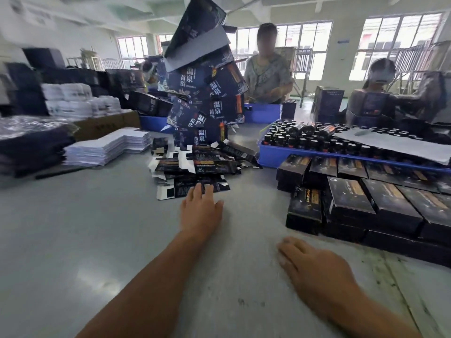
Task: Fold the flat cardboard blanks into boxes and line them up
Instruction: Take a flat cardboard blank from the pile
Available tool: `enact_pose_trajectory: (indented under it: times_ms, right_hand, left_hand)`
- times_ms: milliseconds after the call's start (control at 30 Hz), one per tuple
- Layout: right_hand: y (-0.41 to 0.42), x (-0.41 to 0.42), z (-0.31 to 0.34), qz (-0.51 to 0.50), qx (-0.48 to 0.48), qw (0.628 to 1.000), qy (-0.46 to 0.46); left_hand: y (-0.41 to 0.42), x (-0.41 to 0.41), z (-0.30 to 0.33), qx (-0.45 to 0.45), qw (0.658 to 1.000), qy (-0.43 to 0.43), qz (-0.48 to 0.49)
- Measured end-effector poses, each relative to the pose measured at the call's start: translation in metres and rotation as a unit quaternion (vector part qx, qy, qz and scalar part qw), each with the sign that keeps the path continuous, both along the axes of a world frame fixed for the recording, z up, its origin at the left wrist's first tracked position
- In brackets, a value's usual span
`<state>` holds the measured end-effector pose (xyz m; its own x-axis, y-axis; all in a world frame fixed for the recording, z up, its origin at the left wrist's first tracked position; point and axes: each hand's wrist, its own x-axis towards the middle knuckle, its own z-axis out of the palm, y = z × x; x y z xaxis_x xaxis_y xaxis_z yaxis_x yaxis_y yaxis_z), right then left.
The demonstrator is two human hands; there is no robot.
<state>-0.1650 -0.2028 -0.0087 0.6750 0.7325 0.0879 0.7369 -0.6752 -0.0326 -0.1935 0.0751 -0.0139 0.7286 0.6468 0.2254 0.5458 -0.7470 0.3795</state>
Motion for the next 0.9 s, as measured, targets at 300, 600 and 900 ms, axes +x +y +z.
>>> enact_pose_trajectory:
  times_ms: [300,600,900]
  right_hand:
    - [-0.005,0.002,0.009,0.015,0.095,0.994,0.046]
    - [-0.007,0.013,0.001,0.033,0.115,0.992,0.05]
    - [-0.006,0.013,-0.002,0.032,0.125,0.99,0.054]
  left_hand:
    - [0.034,0.014,0.01,-0.016,0.987,0.162,0.004]
    - [-0.015,-0.031,0.012,0.209,0.958,0.134,-0.142]
    - [0.011,-0.01,0.031,0.076,0.967,0.188,-0.155]
